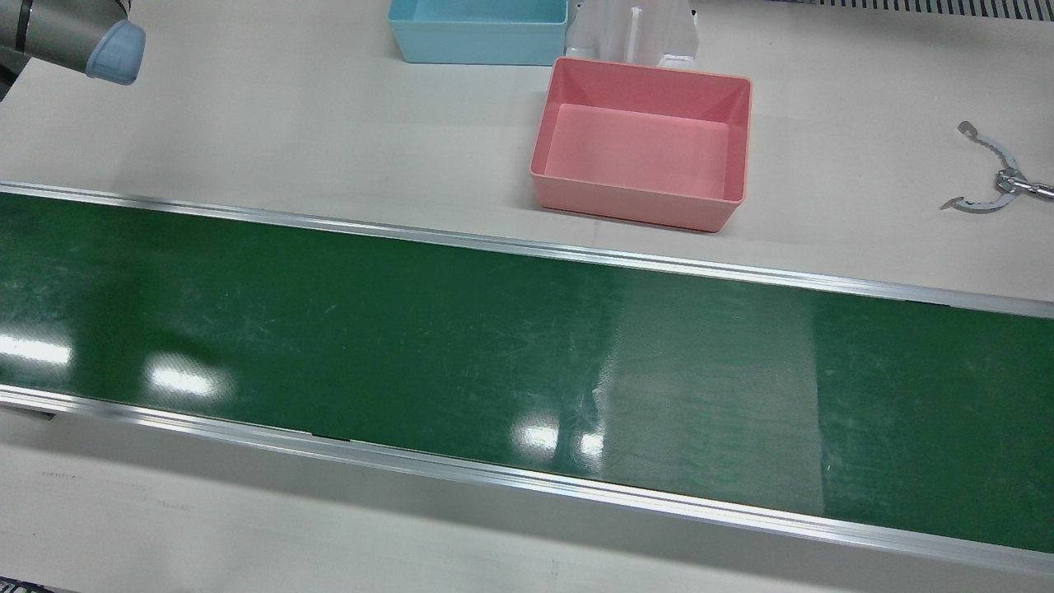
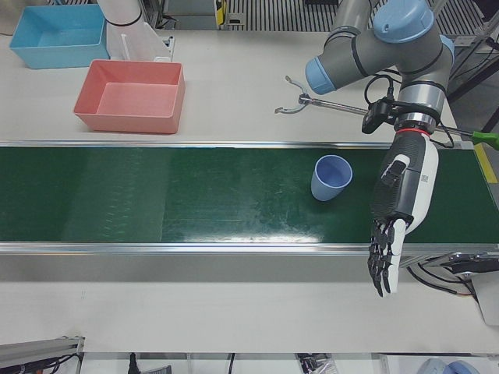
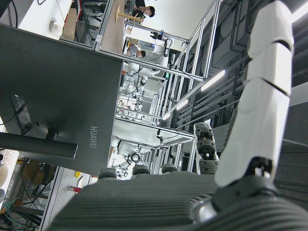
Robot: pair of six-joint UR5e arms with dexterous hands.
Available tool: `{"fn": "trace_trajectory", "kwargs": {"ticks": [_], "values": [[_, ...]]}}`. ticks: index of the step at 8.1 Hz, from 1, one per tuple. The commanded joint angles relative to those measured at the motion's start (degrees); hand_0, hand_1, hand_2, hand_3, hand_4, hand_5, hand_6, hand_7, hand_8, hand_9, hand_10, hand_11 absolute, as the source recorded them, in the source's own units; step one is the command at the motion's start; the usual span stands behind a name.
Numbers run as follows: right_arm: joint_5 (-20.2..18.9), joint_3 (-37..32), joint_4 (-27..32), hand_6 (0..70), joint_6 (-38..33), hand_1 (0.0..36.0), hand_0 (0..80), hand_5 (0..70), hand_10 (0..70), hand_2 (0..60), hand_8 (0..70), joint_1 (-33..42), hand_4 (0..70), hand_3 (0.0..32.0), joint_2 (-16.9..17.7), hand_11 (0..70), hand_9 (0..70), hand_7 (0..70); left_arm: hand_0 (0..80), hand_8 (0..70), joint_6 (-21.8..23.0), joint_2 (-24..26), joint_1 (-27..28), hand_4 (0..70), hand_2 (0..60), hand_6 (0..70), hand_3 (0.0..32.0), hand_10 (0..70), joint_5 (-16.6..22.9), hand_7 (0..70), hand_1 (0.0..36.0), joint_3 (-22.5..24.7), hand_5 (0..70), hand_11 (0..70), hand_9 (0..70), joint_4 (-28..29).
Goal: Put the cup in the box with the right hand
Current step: 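Swing the right hand in over the far end of the belt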
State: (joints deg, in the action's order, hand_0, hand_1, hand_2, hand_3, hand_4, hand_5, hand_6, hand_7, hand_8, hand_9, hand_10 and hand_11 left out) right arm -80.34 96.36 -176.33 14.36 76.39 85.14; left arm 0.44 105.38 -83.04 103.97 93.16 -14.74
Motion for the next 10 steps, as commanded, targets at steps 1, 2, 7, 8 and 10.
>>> {"fn": "trace_trajectory", "kwargs": {"ticks": [1,2,7,8,10], "values": [[1.9,5.5,-2.2,0.0,0.7,23.0,50.3,5.3,0.0,11.2,0.0,-5.7,0.0,0.0,0.6,0.0,0.0,0.0,0.0,0.0,0.0,0.0,0.1,0.0,0.0,0.0,0.0,0.0,0.0,0.0,0.0,0.3,0.0,0.0,0.0,0.0],[3.2,8.5,-6.3,0.0,1.2,22.9,49.9,5.2,0.0,12.1,0.0,-7.7,0.0,0.0,0.0,0.0,0.0,0.0,0.0,0.0,0.0,0.0,0.0,0.0,0.0,0.0,0.0,0.0,0.0,0.0,0.0,0.3,0.0,0.0,0.0,0.1],[10.9,12.3,-10.5,0.0,5.6,21.4,51.6,5.4,0.0,0.1,0.0,-19.2,0.0,0.0,-0.1,0.0,0.0,0.0,0.0,0.0,-0.1,0.0,0.0,0.0,0.0,0.0,0.0,0.0,0.0,0.0,0.0,0.4,0.0,0.0,0.0,0.1],[11.0,12.0,-10.5,0.0,5.5,20.4,50.5,5.1,0.0,0.6,0.0,-19.0,0.0,0.0,-0.1,0.0,0.0,0.0,0.0,0.0,-0.1,0.1,0.1,0.0,0.0,0.0,0.0,0.0,0.0,0.0,0.0,0.4,0.0,0.0,0.0,0.1],[11.1,11.5,-10.6,0.0,5.5,20.8,50.7,5.2,0.0,1.6,0.0,-19.5,0.0,0.0,-1.0,0.0,0.0,0.0,0.0,0.0,0.0,0.1,0.1,0.0,0.0,0.0,0.0,0.0,0.0,0.0,0.0,0.4,0.0,0.0,0.0,0.0]]}}
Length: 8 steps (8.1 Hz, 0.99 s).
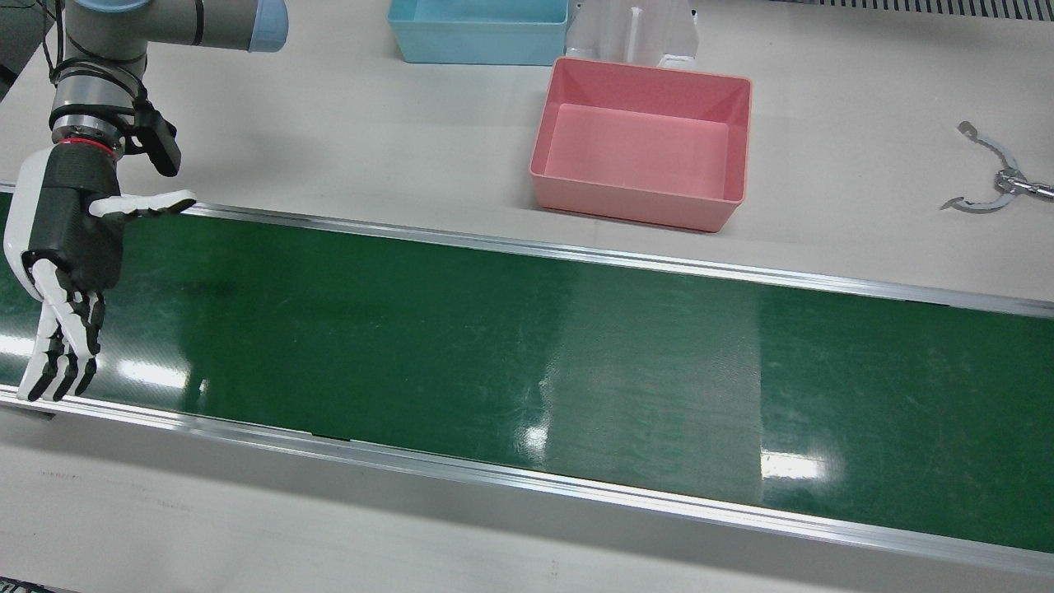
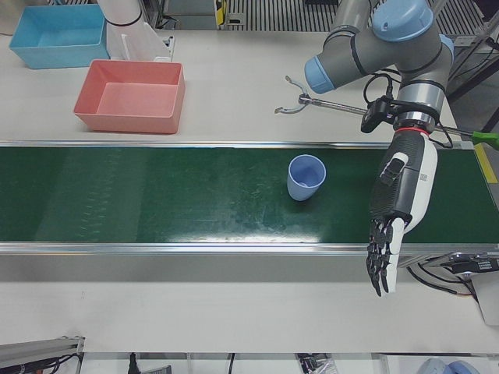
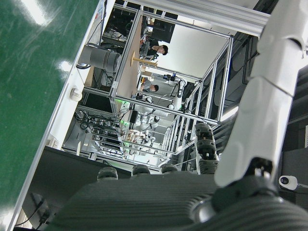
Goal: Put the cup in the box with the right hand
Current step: 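Swing the right hand in over the far end of the belt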
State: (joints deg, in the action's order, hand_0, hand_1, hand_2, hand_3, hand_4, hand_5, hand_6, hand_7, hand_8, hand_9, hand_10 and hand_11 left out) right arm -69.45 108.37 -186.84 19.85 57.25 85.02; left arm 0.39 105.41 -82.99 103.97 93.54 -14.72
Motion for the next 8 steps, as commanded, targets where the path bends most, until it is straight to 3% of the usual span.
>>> {"fn": "trace_trajectory", "kwargs": {"ticks": [1,5,6,8], "values": [[0.6,-0.7,-0.2,0.0,0.1,20.8,50.7,5.2,0.0,1.9,0.0,-0.5,0.0,0.0,-1.5,0.0,0.0,0.0,0.0,0.0,0.1,0.1,0.0,0.0,0.0,0.0,0.0,0.0,0.1,0.0,0.0,0.1,0.0,0.0,0.0,0.0],[2.7,-1.1,-0.5,1.0,-0.2,20.1,50.7,5.0,0.0,1.8,0.0,0.5,0.0,0.0,-1.3,0.0,0.0,0.0,0.0,0.0,0.1,0.1,0.0,0.0,0.0,0.0,0.0,0.0,0.0,0.0,0.0,0.1,0.0,0.0,0.0,0.0],[2.7,-1.1,-0.5,2.6,-0.2,20.2,50.5,5.1,0.0,2.8,0.0,0.4,0.0,0.0,-1.3,0.0,0.2,5.4,0.0,0.0,0.0,0.1,-0.1,0.0,0.0,0.0,0.0,0.0,0.0,0.0,0.0,0.0,0.0,0.0,0.0,0.0],[2.7,-1.1,-0.9,5.9,-0.2,18.8,50.0,5.2,0.0,2.4,3.6,0.6,0.0,0.0,-1.3,0.0,9.8,21.7,0.0,0.0,0.0,0.0,-0.1,0.0,0.0,0.0,0.0,0.0,0.0,0.0,0.0,0.0,0.0,0.0,0.0,0.0]]}}
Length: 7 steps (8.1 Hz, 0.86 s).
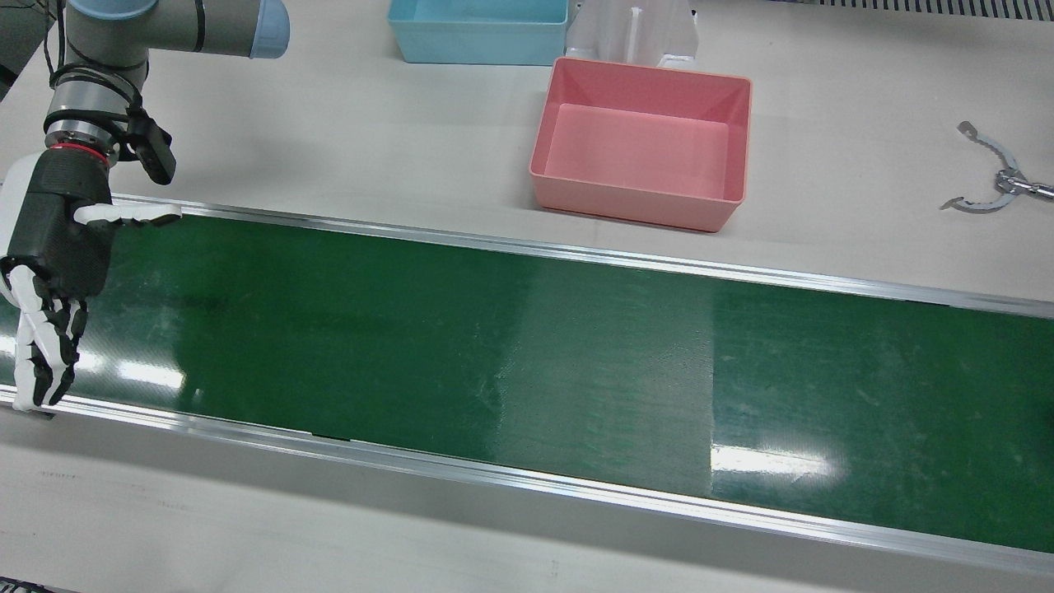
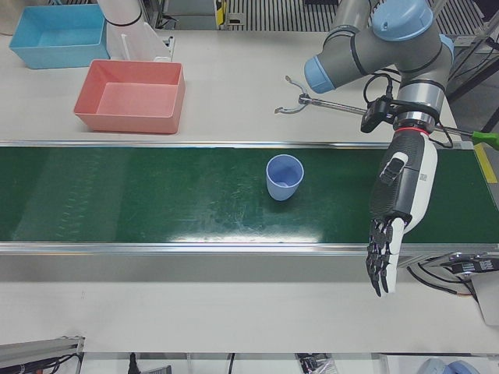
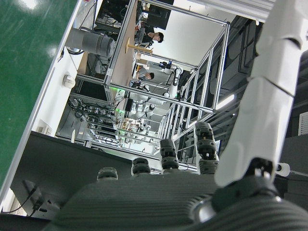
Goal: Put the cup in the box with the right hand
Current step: 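Swing the right hand in over the far end of the belt, then hold the right hand above the belt as the blue cup approaches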
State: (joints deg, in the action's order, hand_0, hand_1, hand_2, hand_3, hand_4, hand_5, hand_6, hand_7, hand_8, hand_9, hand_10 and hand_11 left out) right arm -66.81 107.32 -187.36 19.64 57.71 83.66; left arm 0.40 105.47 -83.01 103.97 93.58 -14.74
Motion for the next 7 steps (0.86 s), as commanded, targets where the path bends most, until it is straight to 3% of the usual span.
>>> {"fn": "trace_trajectory", "kwargs": {"ticks": [1,2,7], "values": [[0.2,0.0,-0.8,6.4,0.0,18.8,50.2,5.2,0.0,2.2,4.5,0.0,0.0,0.0,-0.1,0.0,11.5,24.0,0.0,0.0,0.0,0.0,0.0,0.0,0.0,0.0,0.0,0.0,0.0,0.0,0.0,-0.1,0.0,0.0,0.0,0.1],[0.2,0.0,-0.8,7.2,0.0,18.7,50.3,5.2,0.0,2.4,6.0,0.0,0.0,0.0,-0.1,0.0,14.0,27.9,0.0,0.0,0.0,0.0,0.0,0.0,0.0,0.0,0.0,0.0,0.0,0.0,0.0,-0.1,0.0,0.0,0.0,0.1],[0.2,0.0,-0.9,7.9,0.0,18.5,50.2,5.3,0.0,2.2,6.8,-0.1,0.0,0.0,-0.3,0.0,15.8,31.4,0.0,0.0,0.0,0.0,0.0,0.0,0.0,0.0,0.0,0.0,0.0,0.0,0.0,0.0,0.0,0.0,0.0,0.0]]}}
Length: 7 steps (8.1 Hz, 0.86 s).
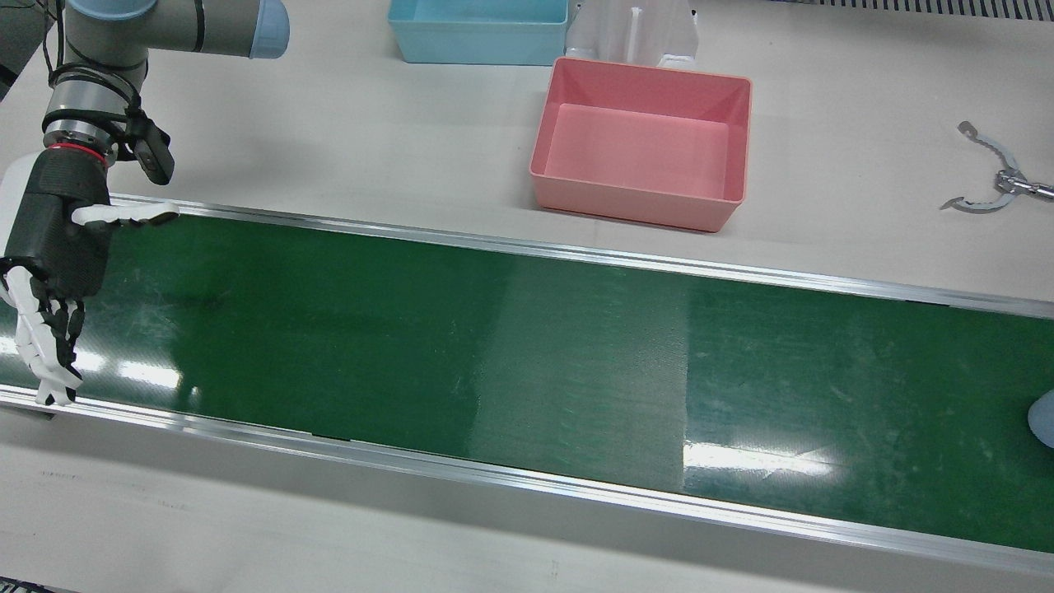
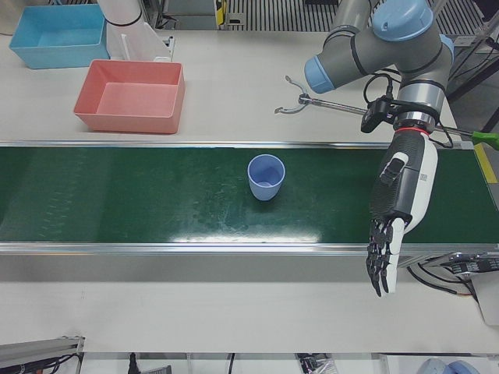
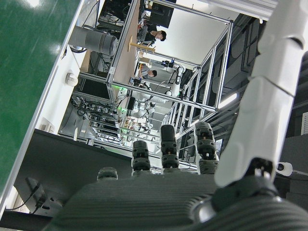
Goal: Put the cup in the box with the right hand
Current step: 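Hold the right hand above the belt as the blue cup approaches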
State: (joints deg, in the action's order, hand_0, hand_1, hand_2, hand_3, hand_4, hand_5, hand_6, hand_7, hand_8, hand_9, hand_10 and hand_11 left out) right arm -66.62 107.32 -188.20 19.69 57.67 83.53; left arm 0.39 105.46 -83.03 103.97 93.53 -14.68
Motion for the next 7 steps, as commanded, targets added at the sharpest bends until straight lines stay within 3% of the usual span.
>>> {"fn": "trace_trajectory", "kwargs": {"ticks": [1,3,5,7], "values": [[0.0,0.1,-0.1,8.1,0.0,18.4,50.3,5.3,0.0,2.4,7.3,0.0,0.0,0.0,-0.3,0.0,16.4,32.0,0.0,0.0,0.0,0.0,0.1,0.0,0.0,0.0,0.0,0.0,0.0,0.0,0.0,0.1,0.0,0.0,0.0,0.0],[0.0,0.1,-0.1,8.6,-0.1,19.0,50.8,5.5,0.0,2.3,7.9,0.0,0.2,0.0,-0.3,0.0,17.6,34.3,0.0,0.0,0.0,0.0,0.0,0.0,0.0,0.0,0.0,0.0,0.0,0.0,0.0,0.1,0.0,0.0,0.0,-0.1],[0.0,0.1,-0.2,15.7,-0.1,18.4,51.1,6.6,0.9,1.3,18.1,0.0,0.8,0.0,-0.3,3.0,36.9,68.8,0.0,0.0,0.0,0.0,0.0,0.0,0.0,0.0,0.0,0.0,0.1,0.0,0.0,0.1,0.0,0.0,0.0,-0.1],[0.0,0.1,-0.4,18.5,-0.1,17.8,51.2,7.4,4.2,0.2,24.6,-0.1,1.1,0.0,-0.4,7.6,46.4,70.0,0.0,0.0,0.0,0.0,0.0,0.0,0.0,0.0,0.0,0.0,0.0,0.0,0.0,0.1,0.0,0.0,0.0,-0.1]]}}
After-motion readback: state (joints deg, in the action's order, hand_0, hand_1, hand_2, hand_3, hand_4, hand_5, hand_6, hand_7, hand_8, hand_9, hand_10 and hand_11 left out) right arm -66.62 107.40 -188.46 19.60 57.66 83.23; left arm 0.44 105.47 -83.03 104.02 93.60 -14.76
